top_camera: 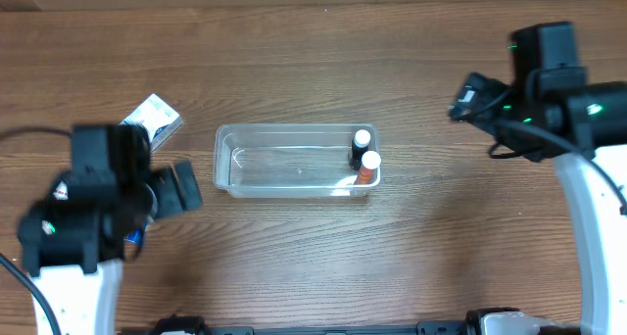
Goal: Pack container
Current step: 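Raise the right gripper away and reach the left gripper to the white box, then grasp the white box with the left gripper, then carry the white box with the left gripper and lower it into the container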
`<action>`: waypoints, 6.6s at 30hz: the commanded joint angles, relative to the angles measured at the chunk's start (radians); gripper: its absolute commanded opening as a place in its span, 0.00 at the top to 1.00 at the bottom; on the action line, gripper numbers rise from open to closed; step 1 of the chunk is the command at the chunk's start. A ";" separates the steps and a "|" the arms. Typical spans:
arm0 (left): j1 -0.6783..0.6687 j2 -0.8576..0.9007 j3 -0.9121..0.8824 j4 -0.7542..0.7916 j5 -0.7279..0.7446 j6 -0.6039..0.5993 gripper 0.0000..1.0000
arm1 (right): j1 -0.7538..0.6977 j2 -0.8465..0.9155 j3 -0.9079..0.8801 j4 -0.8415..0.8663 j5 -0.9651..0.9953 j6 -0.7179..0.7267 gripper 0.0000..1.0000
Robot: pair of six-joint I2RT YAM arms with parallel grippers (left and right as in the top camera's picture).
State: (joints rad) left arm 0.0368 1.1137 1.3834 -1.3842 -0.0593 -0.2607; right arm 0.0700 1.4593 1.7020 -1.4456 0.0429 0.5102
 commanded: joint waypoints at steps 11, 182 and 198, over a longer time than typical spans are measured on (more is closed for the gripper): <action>0.200 0.491 0.576 -0.087 -0.082 0.124 0.00 | -0.140 0.016 -0.055 -0.018 -0.113 -0.152 0.00; -0.301 1.009 0.509 -0.133 0.082 -0.085 0.36 | -0.140 0.023 -0.055 -0.051 -0.066 -0.175 0.00; -0.312 1.009 0.352 -0.040 0.097 0.006 0.80 | -0.140 0.023 -0.055 -0.051 -0.066 -0.175 0.00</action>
State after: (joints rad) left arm -0.2687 2.1174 1.8088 -1.4418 0.0338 -0.2771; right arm -0.0658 1.4807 1.6470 -1.5013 -0.0360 0.3393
